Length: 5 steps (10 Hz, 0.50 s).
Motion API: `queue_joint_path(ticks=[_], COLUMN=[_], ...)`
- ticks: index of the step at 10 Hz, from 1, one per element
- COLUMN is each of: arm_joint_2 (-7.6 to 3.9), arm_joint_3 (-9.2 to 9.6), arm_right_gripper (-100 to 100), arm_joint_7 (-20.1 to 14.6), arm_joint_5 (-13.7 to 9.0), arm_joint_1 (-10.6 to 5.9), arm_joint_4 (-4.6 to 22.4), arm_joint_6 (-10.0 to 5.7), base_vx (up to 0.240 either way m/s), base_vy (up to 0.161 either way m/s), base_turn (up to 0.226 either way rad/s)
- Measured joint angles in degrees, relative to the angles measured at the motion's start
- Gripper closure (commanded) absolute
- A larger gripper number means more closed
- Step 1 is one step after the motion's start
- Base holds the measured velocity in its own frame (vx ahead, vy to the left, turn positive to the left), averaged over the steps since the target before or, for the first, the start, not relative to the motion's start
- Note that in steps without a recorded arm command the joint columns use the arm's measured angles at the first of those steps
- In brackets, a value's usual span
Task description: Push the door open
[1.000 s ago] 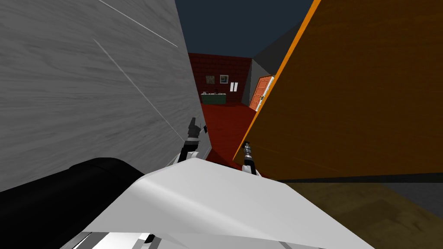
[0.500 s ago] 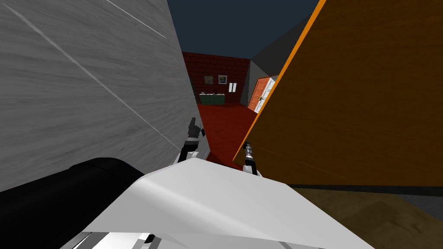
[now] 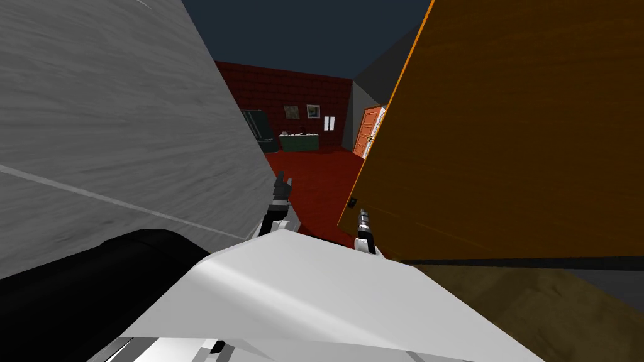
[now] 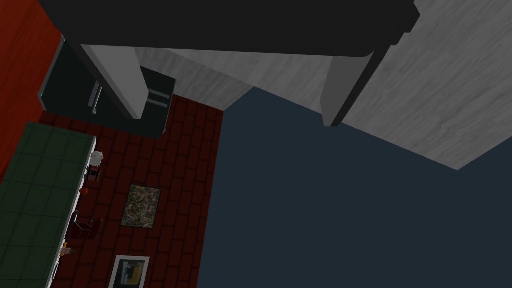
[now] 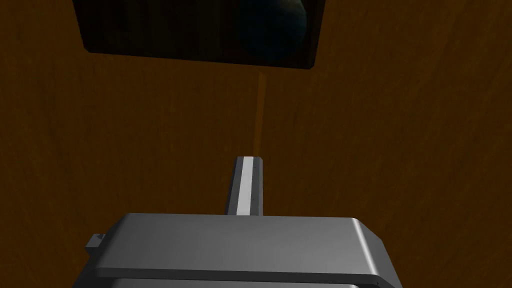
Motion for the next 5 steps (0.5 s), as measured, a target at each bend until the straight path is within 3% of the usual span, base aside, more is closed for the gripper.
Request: queue_joint_path(ticks=[2,3,4,5], arm_joint_2=[0.92,1.79,2.1,2.19], arm_joint_3=[1.57,2.51,3.03,3.22], arm_right_gripper=[-100,-100,-100,-100], arm_joint_7=[0.82,1.26,1.55,1.82], arm_joint_5=[-1.04,-1.77,-2.04,-2.08], arm_joint_1=[-2.53,-4.6,-4.53,-3.83], arm_joint_4=[3.79,6.94,6.74,5.32], arm_joint_6=[-1.21,-2.35,-2.41,-1.7], base_vx=[-0.171,-0.126,-0.049,-0.07], base_vy=[0.027,0.026,0.02,0.033], base_turn=[-0.325,-0.071,0.029,-0.3])
